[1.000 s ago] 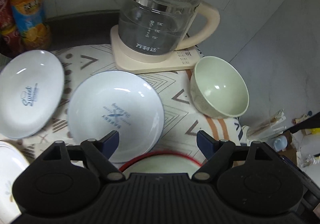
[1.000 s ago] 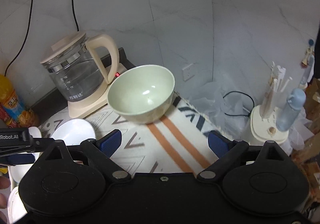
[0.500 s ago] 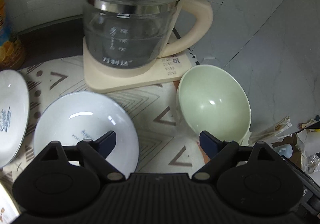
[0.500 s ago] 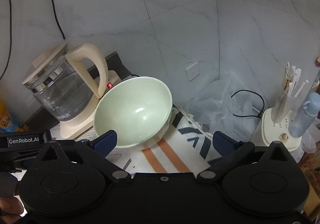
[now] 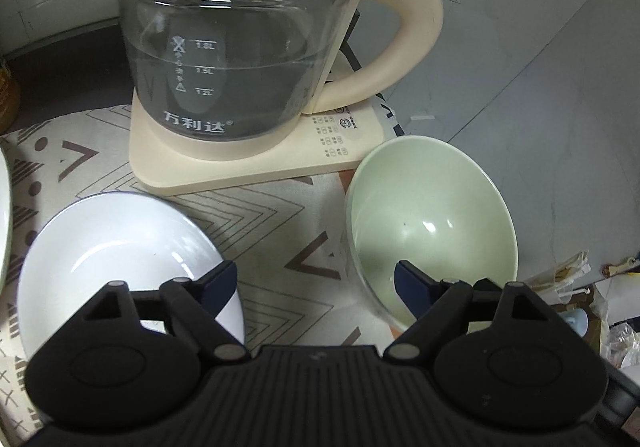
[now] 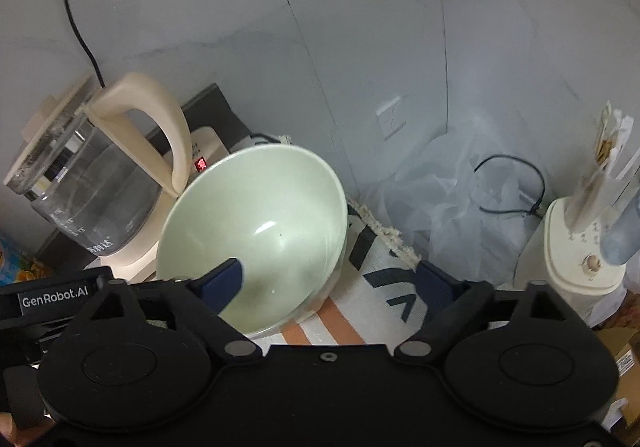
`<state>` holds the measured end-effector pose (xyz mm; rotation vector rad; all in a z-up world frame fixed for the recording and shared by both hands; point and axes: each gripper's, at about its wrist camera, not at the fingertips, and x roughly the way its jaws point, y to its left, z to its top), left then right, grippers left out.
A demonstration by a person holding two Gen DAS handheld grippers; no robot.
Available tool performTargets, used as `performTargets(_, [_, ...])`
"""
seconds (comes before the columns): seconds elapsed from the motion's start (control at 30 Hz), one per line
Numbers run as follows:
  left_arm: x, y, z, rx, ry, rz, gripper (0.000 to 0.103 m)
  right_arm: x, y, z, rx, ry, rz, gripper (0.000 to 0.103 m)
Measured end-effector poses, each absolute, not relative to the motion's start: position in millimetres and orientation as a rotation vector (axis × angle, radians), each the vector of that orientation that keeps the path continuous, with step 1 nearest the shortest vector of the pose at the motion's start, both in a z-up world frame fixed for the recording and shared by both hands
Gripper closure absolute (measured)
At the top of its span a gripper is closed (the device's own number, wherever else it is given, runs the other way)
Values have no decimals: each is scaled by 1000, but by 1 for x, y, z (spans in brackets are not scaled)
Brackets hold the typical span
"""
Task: Organize plates and bowls
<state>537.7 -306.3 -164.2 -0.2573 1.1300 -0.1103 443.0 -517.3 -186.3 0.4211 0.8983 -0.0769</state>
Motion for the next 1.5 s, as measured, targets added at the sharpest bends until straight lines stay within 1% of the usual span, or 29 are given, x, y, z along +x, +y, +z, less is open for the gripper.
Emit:
performTargets(0.03, [539, -307, -166, -262, 1131, -111, 22, 445, -516, -189, 424, 906, -78, 25])
performTargets(0.07, [541, -308, -169, -271, 1136, -111, 27, 447, -515, -191, 429, 915, -75, 29])
performTargets(0.1, [542, -308, -172, -281, 1145, -107, 30, 449, -515, -194, 436, 924, -68, 30])
performTargets(0.17, [545, -308, -179, -312, 1163, -105, 43, 453, -514, -198, 448, 942, -57, 36])
performTargets(0.2, [546, -308, -182, -328, 1174, -107, 47, 455, -513, -200, 450, 951, -56, 37])
performTargets(0.23, [548, -308, -186, -340, 1186, -112, 55, 457, -512, -202, 448, 960, -55, 40])
performTargets(0.27, [548, -307, -188, -359, 1191, -123, 62, 459, -511, -204, 446, 970, -52, 46])
performTargets(0.3, [548, -307, -189, -378, 1190, -137, 66, 461, -510, -207, 446, 980, -49, 50])
performTargets(0.33, [548, -308, -189, -387, 1190, -148, 73, 461, -510, -209, 447, 988, -45, 65])
performTargets(0.37, [548, -311, -189, -390, 1190, -156, 81, 462, -510, -211, 449, 994, -44, 75])
performTargets(0.43, [546, -313, -188, -394, 1185, -162, 87, 461, -511, -210, 453, 981, -38, 76])
performTargets(0.73, [525, -307, -179, -429, 1196, -154, 87, 447, -508, -195, 426, 945, -18, 77])
performTargets(1.13, [484, -290, -131, -407, 1089, -195, 87, 406, -497, -154, 447, 837, -27, 77])
performTargets(1.5, [433, -260, -100, -404, 1047, -200, 87, 362, -475, -130, 464, 785, -26, 78])
